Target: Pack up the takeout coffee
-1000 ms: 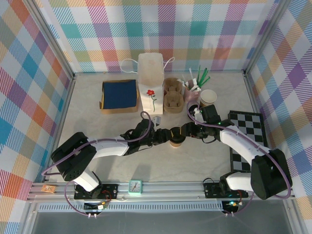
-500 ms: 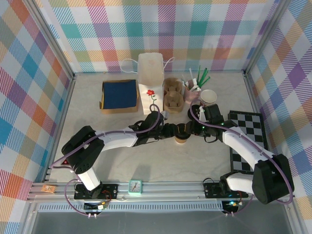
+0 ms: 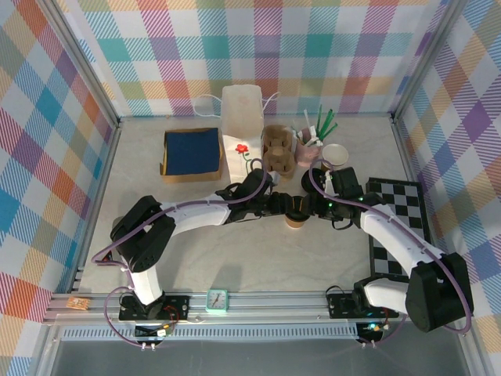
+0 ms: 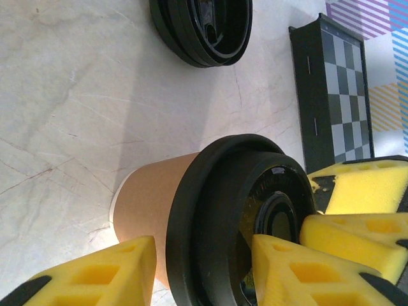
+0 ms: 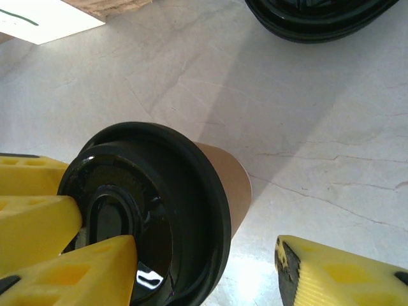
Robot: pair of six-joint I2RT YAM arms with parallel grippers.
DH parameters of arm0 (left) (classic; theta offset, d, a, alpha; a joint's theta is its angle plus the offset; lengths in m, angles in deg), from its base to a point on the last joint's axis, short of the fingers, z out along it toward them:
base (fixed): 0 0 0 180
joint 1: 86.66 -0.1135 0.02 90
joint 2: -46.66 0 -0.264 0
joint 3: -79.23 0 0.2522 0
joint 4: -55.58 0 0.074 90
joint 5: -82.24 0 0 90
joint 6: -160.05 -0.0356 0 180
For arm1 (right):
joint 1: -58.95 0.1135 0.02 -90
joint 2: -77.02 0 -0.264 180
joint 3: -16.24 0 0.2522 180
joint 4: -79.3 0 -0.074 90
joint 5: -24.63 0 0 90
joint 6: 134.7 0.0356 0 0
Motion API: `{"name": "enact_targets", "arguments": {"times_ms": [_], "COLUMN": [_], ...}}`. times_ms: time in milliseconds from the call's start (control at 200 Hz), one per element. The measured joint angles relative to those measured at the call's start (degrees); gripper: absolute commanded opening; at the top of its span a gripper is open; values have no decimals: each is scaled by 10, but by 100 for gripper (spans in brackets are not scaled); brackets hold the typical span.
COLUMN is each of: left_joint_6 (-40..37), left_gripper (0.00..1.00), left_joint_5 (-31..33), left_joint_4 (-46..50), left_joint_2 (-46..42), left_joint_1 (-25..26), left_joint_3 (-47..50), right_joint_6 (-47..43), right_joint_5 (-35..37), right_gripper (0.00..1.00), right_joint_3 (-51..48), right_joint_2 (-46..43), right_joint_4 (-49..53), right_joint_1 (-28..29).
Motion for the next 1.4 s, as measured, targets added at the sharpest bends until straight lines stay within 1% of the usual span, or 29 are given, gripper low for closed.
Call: {"name": "enact_targets", "arguments": {"times_ms": [130,260,540,700,855,890,935,1155,1400], "left_joint_6": [-11,-21,-39,-40,-40,-38,-35,-16,3], "left_gripper": [49,51,55,56,56,56,56,59,60], "left_joint_5": [2,5,12,11,9,6,0,-28,-36], "left_joint_4": [22,44,108,124,124,123,118,77,60], "left_joint_2": [0,0,-1,-9,-25,-29,-30,-29,-26], "left_joint_1": [-4,-8,-15,-16,-16,-16,-16,-16,-16], "left_joint_3": [-9,-20,-51,-59,-59,-59,-59,-42,-23], "right_joint_6": [-3,-10,-32,-42,-47,-46,-46,-42,-38], "right_joint_5": [-1,-2,-1,-1,-1,-1,1,40,77], "right_gripper": [66,73,76,77,80,85,89,95,97], "right_joint_3": [14,30,55,59,60,60,60,68,83], "right_joint_2": [0,0,0,0,0,0,0,-31,-90], "right_joint_4": [14,22,42,53,59,62,65,95,117], "right_joint_1": [0,0,0,0,0,0,0,-2,-30]}}
